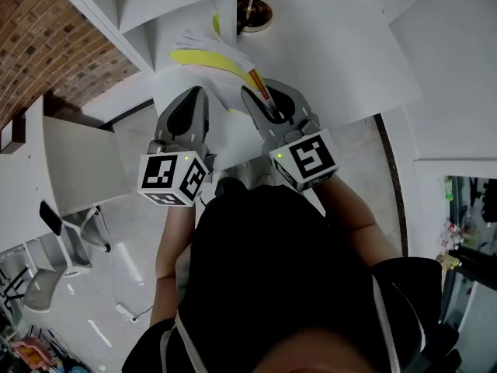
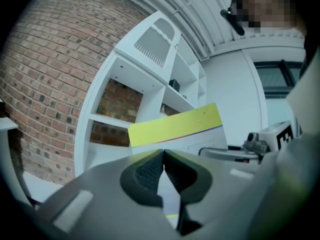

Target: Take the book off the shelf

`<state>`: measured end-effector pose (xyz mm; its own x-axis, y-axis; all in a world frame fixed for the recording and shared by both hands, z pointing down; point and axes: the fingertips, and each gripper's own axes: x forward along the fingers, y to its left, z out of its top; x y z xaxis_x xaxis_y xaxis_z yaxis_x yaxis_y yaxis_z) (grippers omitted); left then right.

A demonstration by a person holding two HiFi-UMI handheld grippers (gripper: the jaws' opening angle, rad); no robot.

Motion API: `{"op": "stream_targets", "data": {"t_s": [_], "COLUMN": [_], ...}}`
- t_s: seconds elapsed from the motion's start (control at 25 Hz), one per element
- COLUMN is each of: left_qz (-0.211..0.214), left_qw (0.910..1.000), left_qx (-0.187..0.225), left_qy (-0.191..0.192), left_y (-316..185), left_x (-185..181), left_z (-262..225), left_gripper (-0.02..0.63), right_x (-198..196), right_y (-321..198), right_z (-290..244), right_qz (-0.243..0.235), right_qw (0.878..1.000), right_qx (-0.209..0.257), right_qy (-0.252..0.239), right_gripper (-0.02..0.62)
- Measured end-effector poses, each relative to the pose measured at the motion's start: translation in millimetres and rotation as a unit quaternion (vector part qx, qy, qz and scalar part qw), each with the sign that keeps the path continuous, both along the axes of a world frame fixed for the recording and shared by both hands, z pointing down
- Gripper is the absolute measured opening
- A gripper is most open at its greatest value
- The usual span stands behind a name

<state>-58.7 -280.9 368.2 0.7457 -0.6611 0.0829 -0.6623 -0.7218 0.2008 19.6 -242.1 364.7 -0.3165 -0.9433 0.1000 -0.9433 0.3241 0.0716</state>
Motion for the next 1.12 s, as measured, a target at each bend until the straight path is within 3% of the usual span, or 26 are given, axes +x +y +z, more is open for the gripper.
{"op": "stream_targets", "data": {"t_s": [0.48,1.12], "left_qz": [-0.004,0.005], "left_qw": [0.9999,0.9998], "left_qx": [-0.009,-0.019], "left_qy": [0.002,-0.004], "left_y": [3.0,5.7], "left_x": [-1.2,5.6], "left_z": [2.9,12.8], "left_gripper": [0.006,0.006], "right_x": [4.4,2.8], "right_y": [5.1,8.0], "right_z": [6.3,8.2], "right_qz": [0.005,0.004], "right_qw": [1.000,1.000], "right_qx": [-0.022,-0.015], "right_qy": [-0.022,-0.023], "right_gripper": [0.066,0.066]}}
